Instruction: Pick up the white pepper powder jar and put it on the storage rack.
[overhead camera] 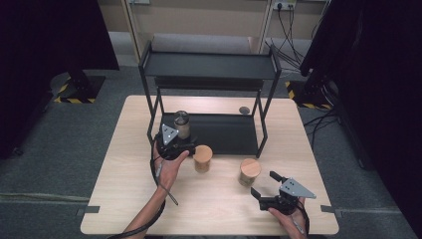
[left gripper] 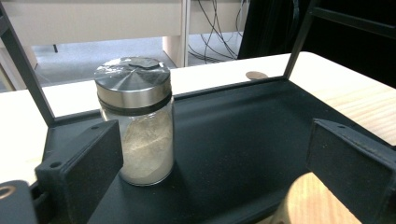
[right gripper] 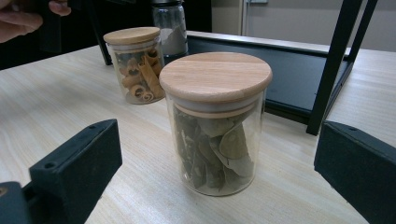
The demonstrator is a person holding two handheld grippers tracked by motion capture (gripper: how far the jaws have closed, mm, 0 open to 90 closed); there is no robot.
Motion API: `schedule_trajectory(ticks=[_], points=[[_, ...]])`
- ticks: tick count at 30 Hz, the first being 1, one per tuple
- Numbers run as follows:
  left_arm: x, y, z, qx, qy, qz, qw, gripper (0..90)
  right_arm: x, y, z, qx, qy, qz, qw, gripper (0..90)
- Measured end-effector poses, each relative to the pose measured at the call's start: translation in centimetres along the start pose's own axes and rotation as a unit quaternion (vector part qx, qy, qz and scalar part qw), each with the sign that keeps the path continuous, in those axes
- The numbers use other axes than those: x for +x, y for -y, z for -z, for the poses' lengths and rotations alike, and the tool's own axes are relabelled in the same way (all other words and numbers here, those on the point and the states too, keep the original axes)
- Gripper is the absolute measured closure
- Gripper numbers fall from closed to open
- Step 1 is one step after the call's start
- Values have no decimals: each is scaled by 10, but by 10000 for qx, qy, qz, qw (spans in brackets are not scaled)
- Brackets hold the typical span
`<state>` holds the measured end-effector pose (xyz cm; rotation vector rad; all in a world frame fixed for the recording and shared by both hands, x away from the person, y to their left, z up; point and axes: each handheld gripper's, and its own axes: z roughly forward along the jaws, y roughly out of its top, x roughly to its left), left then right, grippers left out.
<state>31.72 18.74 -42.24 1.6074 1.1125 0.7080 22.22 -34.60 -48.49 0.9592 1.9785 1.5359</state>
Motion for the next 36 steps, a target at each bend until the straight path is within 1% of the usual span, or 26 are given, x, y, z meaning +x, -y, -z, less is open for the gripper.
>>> schedule_trajectory(ticks=[4, 8, 16, 24, 36], points=[[-1, 1, 3, -31, 43, 5, 10000, 36, 0, 0, 0, 0, -1, -12, 10000, 12], [-4, 2, 8, -62, 93, -55, 9999, 36, 0, 0, 0, 0, -2, -10, 10000, 12], [-4, 6, 16, -101, 106, -26, 9999, 36, 0, 0, 0, 1, -1, -10, 10000, 13], [-7, 11, 24, -165, 198, -54, 9997, 35, 0, 0, 0, -5, 1, -20, 10000, 12], [-9, 19, 39, -247, 339, -150, 9990, 35, 0, 0, 0, -7, 3, -20, 10000, 13]])
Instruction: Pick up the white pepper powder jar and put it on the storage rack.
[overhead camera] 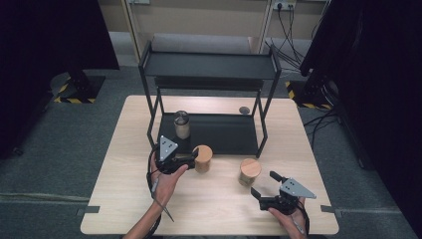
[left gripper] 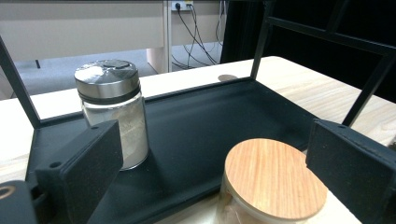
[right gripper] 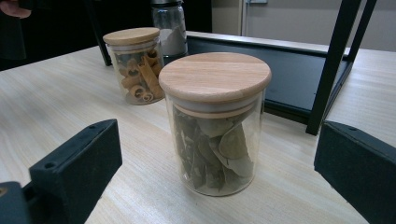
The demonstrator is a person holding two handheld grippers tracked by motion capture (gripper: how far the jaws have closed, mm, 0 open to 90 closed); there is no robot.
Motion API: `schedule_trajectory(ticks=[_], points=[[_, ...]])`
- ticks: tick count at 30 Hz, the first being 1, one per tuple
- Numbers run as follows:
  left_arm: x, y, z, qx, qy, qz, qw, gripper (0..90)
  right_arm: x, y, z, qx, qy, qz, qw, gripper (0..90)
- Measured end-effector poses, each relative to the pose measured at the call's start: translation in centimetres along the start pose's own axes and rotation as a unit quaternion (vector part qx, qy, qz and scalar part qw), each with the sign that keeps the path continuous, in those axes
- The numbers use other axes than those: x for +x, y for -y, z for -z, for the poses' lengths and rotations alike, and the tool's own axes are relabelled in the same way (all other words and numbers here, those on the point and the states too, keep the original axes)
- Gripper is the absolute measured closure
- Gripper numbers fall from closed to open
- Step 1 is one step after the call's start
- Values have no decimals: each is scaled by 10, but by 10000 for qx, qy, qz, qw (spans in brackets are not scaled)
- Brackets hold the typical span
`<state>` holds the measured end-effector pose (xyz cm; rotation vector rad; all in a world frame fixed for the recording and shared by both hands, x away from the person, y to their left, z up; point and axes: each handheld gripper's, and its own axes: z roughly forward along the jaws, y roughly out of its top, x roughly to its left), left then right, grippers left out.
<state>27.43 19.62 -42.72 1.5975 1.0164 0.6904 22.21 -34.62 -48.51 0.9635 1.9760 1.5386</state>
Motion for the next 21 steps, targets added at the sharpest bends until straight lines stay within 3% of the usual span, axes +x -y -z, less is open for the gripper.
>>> schedule_trajectory(ticks=[21], points=[[-6, 17, 27, -64, 135, -12, 9999, 33, 0, 0, 0, 2, 5, 12, 10000, 12]])
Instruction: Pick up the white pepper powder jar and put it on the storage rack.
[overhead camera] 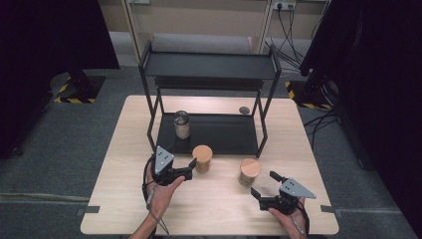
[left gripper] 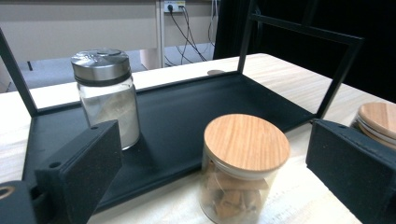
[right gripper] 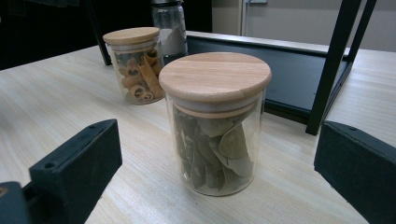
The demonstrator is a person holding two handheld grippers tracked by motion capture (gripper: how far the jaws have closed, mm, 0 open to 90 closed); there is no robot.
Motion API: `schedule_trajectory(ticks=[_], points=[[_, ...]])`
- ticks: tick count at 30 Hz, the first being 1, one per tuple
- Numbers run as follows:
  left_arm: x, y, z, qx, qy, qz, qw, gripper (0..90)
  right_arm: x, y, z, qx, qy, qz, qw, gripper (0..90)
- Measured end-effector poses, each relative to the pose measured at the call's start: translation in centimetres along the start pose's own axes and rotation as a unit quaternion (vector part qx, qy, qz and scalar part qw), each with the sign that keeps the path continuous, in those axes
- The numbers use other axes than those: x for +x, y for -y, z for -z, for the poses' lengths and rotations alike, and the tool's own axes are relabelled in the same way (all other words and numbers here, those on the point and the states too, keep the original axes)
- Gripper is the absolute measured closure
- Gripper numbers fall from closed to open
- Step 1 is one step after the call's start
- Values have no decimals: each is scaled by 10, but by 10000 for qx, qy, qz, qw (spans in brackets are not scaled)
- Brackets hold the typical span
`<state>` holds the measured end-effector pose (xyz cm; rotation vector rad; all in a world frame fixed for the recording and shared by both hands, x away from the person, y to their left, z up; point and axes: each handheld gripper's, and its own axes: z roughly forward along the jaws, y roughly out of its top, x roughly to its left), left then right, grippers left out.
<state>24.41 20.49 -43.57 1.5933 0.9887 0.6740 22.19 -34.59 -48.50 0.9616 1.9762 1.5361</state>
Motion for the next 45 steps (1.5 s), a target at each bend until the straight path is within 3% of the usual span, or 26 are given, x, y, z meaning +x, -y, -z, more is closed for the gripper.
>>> schedule_trajectory(ticks=[45], points=[[-12, 37, 25, 23, 286, -5, 9996, 28, 0, 0, 0, 4, 9, 3, 10000, 12]])
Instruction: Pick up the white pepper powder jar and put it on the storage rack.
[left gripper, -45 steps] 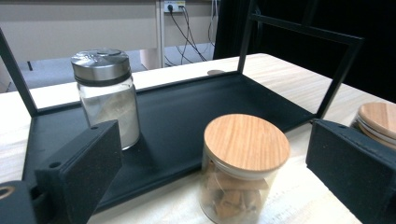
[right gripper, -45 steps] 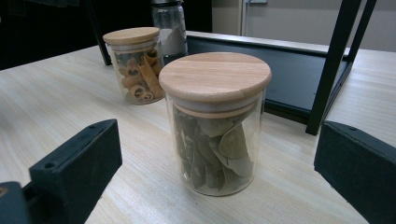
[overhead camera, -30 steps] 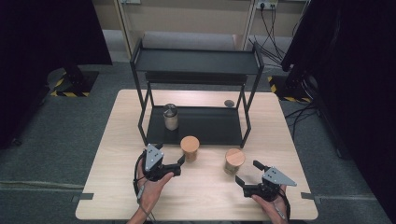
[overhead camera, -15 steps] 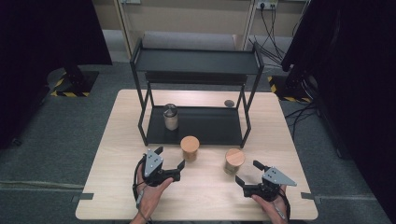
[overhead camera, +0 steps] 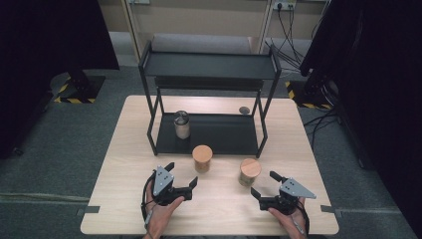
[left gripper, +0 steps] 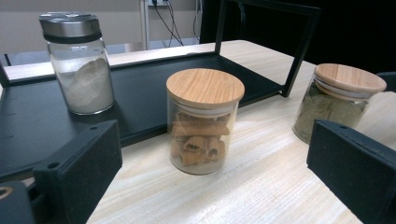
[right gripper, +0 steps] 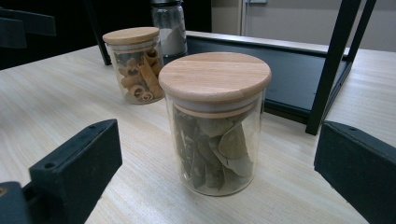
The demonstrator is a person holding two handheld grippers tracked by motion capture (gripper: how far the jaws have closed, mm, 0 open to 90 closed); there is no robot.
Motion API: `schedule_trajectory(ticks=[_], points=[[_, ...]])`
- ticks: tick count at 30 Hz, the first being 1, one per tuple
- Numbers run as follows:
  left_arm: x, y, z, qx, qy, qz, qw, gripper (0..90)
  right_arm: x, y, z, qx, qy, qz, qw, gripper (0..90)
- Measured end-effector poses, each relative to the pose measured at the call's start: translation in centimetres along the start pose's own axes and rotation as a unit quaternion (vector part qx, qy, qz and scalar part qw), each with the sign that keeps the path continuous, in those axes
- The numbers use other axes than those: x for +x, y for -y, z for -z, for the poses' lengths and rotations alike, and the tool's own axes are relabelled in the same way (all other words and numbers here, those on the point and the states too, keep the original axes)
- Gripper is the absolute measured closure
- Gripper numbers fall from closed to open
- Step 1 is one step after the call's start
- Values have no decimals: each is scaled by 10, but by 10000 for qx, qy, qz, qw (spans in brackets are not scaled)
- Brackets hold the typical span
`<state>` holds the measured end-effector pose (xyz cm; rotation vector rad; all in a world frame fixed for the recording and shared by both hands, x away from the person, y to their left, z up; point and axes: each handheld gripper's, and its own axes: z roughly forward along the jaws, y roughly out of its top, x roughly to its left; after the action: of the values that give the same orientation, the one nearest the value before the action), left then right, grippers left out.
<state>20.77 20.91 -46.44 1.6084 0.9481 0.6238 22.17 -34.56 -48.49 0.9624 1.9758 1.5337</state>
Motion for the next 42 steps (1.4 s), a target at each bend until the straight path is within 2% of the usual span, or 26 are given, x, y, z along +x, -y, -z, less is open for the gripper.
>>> schedule_trajectory(ticks=[12, 17, 27, 42], points=[[-3, 9, 11, -15, 43, 44, 10000, 27, 0, 0, 0, -5, 3, 1, 10000, 13], [-4, 11, 15, 12, 41, -33, 10000, 27, 0, 0, 0, -3, 5, 12, 10000, 12], [-4, 17, 22, -5, 49, -6, 10000, 26, 1, 0, 0, 0, 12, 8, 10000, 13], [-9, 26, 32, 59, 56, -145, 9999, 26, 1, 0, 0, 0, 20, 6, 10000, 13]])
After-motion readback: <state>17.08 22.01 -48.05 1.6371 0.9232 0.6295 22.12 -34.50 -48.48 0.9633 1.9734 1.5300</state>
